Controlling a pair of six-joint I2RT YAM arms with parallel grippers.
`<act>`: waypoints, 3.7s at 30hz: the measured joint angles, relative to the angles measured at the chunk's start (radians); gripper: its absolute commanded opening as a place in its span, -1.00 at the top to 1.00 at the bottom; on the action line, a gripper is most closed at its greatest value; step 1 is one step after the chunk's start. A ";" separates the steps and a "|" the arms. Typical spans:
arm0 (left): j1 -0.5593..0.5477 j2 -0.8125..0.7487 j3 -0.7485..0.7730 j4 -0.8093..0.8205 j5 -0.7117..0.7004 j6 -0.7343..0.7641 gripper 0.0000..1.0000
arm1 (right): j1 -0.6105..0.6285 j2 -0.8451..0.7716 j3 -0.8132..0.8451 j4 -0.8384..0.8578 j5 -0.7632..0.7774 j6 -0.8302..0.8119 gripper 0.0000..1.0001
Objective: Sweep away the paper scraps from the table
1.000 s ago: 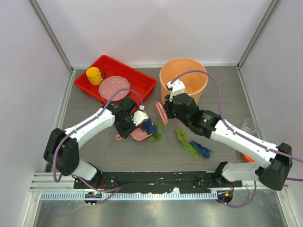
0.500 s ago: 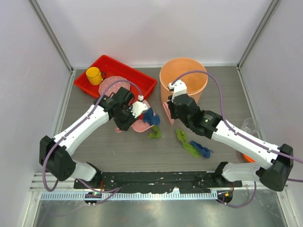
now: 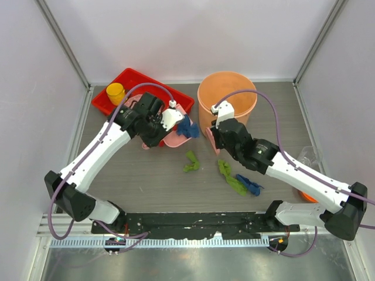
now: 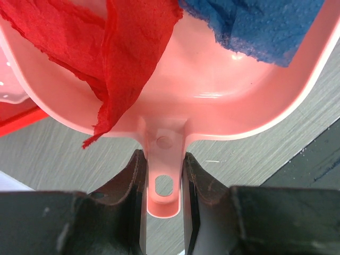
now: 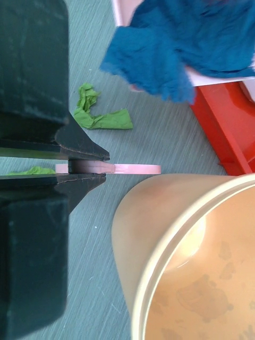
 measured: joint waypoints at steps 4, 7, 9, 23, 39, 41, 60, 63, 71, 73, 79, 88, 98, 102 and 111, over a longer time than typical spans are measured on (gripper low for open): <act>0.000 0.041 0.083 -0.013 -0.026 -0.012 1.00 | 0.000 -0.055 -0.045 -0.015 -0.001 -0.018 0.98; 0.000 0.084 0.161 -0.012 -0.051 -0.021 1.00 | 0.000 -0.095 -0.066 -0.024 -0.010 -0.029 0.99; 0.000 0.115 0.215 -0.009 -0.063 -0.023 1.00 | 0.000 -0.120 -0.077 -0.027 -0.013 -0.035 0.98; 0.000 0.432 0.681 0.020 -0.096 -0.051 1.00 | -0.001 -0.171 -0.112 -0.038 -0.015 -0.041 0.98; -0.049 0.615 0.917 0.122 -0.242 -0.031 1.00 | -0.001 -0.173 -0.116 -0.039 -0.027 -0.041 0.98; -0.066 0.633 0.925 0.143 -0.275 -0.011 1.00 | -0.001 -0.173 -0.116 -0.039 -0.029 -0.041 0.98; -0.203 0.693 0.796 0.515 -0.703 0.459 1.00 | -0.001 -0.173 -0.116 -0.039 -0.044 -0.041 0.98; -0.222 0.691 0.737 0.635 -0.761 0.591 1.00 | -0.001 -0.173 -0.116 -0.039 -0.046 -0.041 0.98; -0.254 0.690 0.591 0.953 -0.855 0.890 1.00 | -0.001 -0.181 -0.116 -0.039 -0.050 -0.041 0.98; -0.264 0.687 0.547 1.053 -0.873 0.974 1.00 | -0.001 -0.187 -0.116 -0.038 -0.051 -0.041 0.98; -0.277 0.680 0.417 1.385 -0.898 1.238 1.00 | -0.001 -0.193 -0.116 -0.038 -0.055 -0.044 0.98; -0.280 0.680 0.323 1.822 -0.866 1.543 1.00 | -0.001 -0.193 -0.116 -0.038 -0.066 -0.045 0.98; -0.280 0.674 0.254 1.985 -0.813 1.629 1.00 | -0.001 -0.200 -0.116 -0.038 -0.069 -0.047 0.99; -0.280 0.652 0.169 2.063 -0.748 1.634 1.00 | -0.001 -0.202 -0.116 -0.038 -0.069 -0.048 0.98; -0.280 0.618 0.035 2.153 -0.605 1.633 1.00 | -0.001 -0.202 -0.117 -0.055 -0.083 -0.057 0.98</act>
